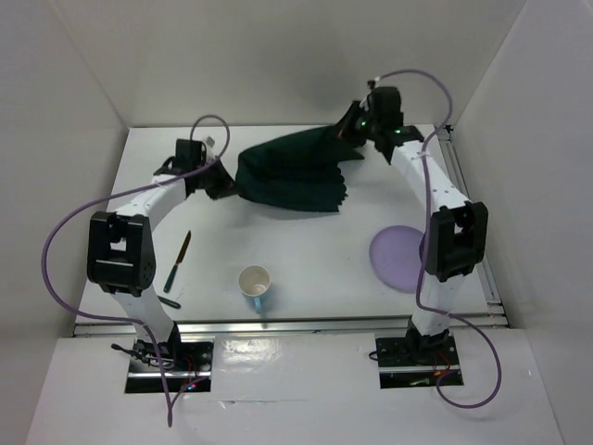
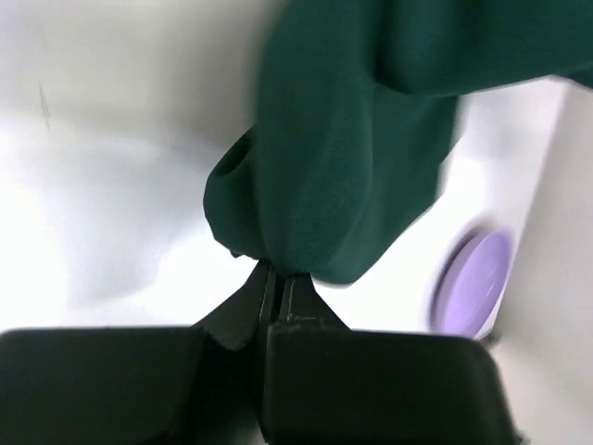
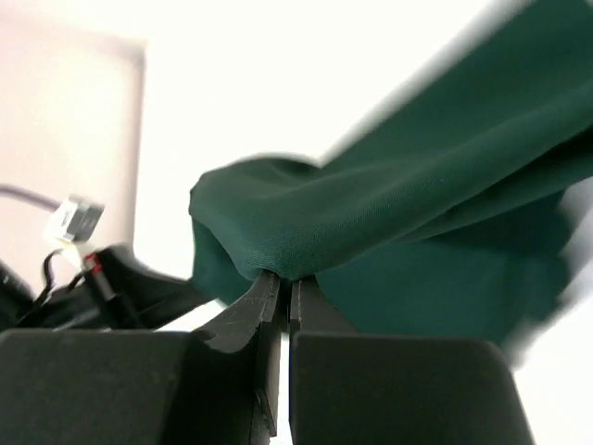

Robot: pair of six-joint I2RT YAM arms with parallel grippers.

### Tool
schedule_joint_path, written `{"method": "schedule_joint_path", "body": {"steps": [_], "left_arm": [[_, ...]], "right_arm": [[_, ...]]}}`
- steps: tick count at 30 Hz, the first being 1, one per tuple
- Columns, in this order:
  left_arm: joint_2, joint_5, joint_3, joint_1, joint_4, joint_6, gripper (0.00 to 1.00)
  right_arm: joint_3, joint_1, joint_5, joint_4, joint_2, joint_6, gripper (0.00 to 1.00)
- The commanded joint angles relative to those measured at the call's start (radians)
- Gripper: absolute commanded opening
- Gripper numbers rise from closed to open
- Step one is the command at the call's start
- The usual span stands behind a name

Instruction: Set the dinner table for one person

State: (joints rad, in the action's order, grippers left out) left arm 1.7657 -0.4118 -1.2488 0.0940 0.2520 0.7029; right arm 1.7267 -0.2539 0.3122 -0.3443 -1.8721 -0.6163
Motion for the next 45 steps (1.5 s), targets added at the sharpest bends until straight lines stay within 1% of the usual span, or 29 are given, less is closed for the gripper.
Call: {"method": "schedule_joint_path", "body": {"steps": [1, 4, 5, 7, 8, 10, 11, 12, 13, 14, 15, 16, 18, 19, 20, 22, 23, 25, 26, 27, 29, 31, 32, 33, 36, 39, 40, 43, 45], "left_arm": [[-0.029, 0.048, -0.191, -0.034, 0.055, -0.029, 0.00], [-0.103, 0.093, -0.221, -0.046, 0.084, -0.057, 0.00], [-0.127, 0.106, -0.212, -0.056, 0.084, -0.057, 0.00], [-0.216, 0.128, -0.166, -0.056, 0.093, -0.086, 0.00], [-0.248, 0.128, -0.082, -0.056, 0.084, -0.086, 0.00], [-0.316, 0.139, 0.021, -0.056, 0.084, -0.095, 0.00], [-0.380, 0.139, 0.135, -0.056, 0.060, -0.106, 0.00], [-0.403, 0.139, 0.190, -0.056, 0.050, -0.106, 0.05], [-0.417, 0.139, 0.231, -0.056, 0.050, -0.106, 0.18], [-0.417, 0.139, 0.258, -0.056, 0.050, -0.106, 0.47], [-0.417, 0.157, 0.270, -0.056, 0.075, -0.106, 0.59], [-0.398, 0.178, 0.270, -0.056, 0.126, -0.106, 0.72], [-0.365, 0.247, 0.215, -0.056, 0.176, -0.106, 0.85], [-0.365, 0.267, 0.194, -0.056, 0.215, -0.115, 0.85], [-0.348, 0.313, 0.169, -0.056, 0.237, -0.115, 0.85], [-0.322, 0.352, 0.091, -0.065, 0.280, -0.115, 0.85], [-0.313, 0.373, 0.066, -0.065, 0.327, -0.115, 0.83], [-0.295, 0.445, 0.003, -0.065, 0.386, -0.095, 0.77], [-0.276, 0.446, -0.010, -0.074, 0.407, -0.085, 0.68], [-0.266, 0.459, -0.023, -0.074, 0.455, -0.073, 0.64], [-0.236, 0.441, -0.032, -0.085, 0.490, -0.063, 0.61], [-0.224, 0.351, 0.024, -0.105, 0.488, -0.052, 0.67], [-0.224, 0.317, 0.047, -0.105, 0.474, -0.052, 0.69], [-0.212, 0.292, 0.087, -0.105, 0.454, -0.040, 0.73], [-0.157, 0.283, 0.136, -0.105, 0.454, -0.010, 0.81], [-0.146, 0.237, 0.195, -0.114, 0.446, 0.030, 0.83], [-0.155, 0.225, 0.240, -0.114, 0.429, 0.041, 0.86], [-0.155, 0.161, 0.302, -0.114, 0.337, 0.061, 0.88], [-0.134, 0.147, 0.302, -0.114, 0.311, 0.072, 0.89]], "right_arm": [[0.108, 0.060, 0.045, -0.047, 0.075, 0.102, 0.00], [-0.022, 0.100, 0.074, 0.002, 0.203, 0.144, 0.00], [-0.155, 0.128, 0.093, 0.020, 0.303, 0.144, 0.00], [-0.298, 0.137, 0.140, 0.053, 0.405, 0.196, 0.00], [-0.437, 0.137, 0.140, 0.062, 0.497, 0.214, 0.00], [-0.580, 0.137, 0.159, 0.076, 0.580, 0.243, 0.00], [-0.716, 0.137, 0.172, 0.090, 0.653, 0.256, 0.00], [-0.775, 0.146, 0.172, 0.090, 0.681, 0.256, 0.00], [-0.823, 0.146, 0.173, 0.090, 0.701, 0.256, 0.00], [-0.860, 0.146, 0.173, 0.090, 0.717, 0.256, 0.06], [-0.901, 0.146, 0.163, 0.062, 0.726, 0.256, 0.28], [-0.901, 0.146, 0.151, 0.047, 0.726, 0.247, 0.38], [-0.882, 0.146, 0.139, 0.010, 0.705, 0.247, 0.60], [-0.865, 0.146, 0.130, 0.001, 0.705, 0.247, 0.75], [-0.846, 0.146, 0.130, -0.008, 0.688, 0.247, 0.81], [-0.788, 0.146, 0.091, -0.048, 0.656, 0.221, 0.82], [-0.768, 0.146, 0.076, -0.067, 0.642, 0.205, 0.82], [-0.744, 0.146, 0.076, -0.114, 0.622, 0.146, 0.76], [-0.743, 0.146, 0.076, -0.127, 0.622, 0.124, 0.72], [-0.743, 0.146, 0.076, -0.137, 0.622, 0.071, 0.62], [-0.806, 0.146, 0.112, -0.147, 0.649, 0.020, 0.56], [-0.886, 0.146, 0.143, -0.156, 0.697, -0.057, 0.58], [-0.912, 0.146, 0.157, -0.156, 0.714, -0.080, 0.63], [-0.961, 0.146, 0.157, -0.179, 0.752, -0.126, 0.72], [-1.062, 0.146, 0.157, -0.206, 0.847, -0.218, 0.83], [-1.133, 0.146, 0.157, -0.216, 0.915, -0.308, 0.86], [-1.174, 0.146, 0.168, -0.216, 0.950, -0.330, 0.87], [-1.240, 0.146, 0.215, -0.149, 0.984, -0.425, 0.90], [-1.302, 0.146, 0.275, -0.099, 0.984, -0.471, 0.92]]}}
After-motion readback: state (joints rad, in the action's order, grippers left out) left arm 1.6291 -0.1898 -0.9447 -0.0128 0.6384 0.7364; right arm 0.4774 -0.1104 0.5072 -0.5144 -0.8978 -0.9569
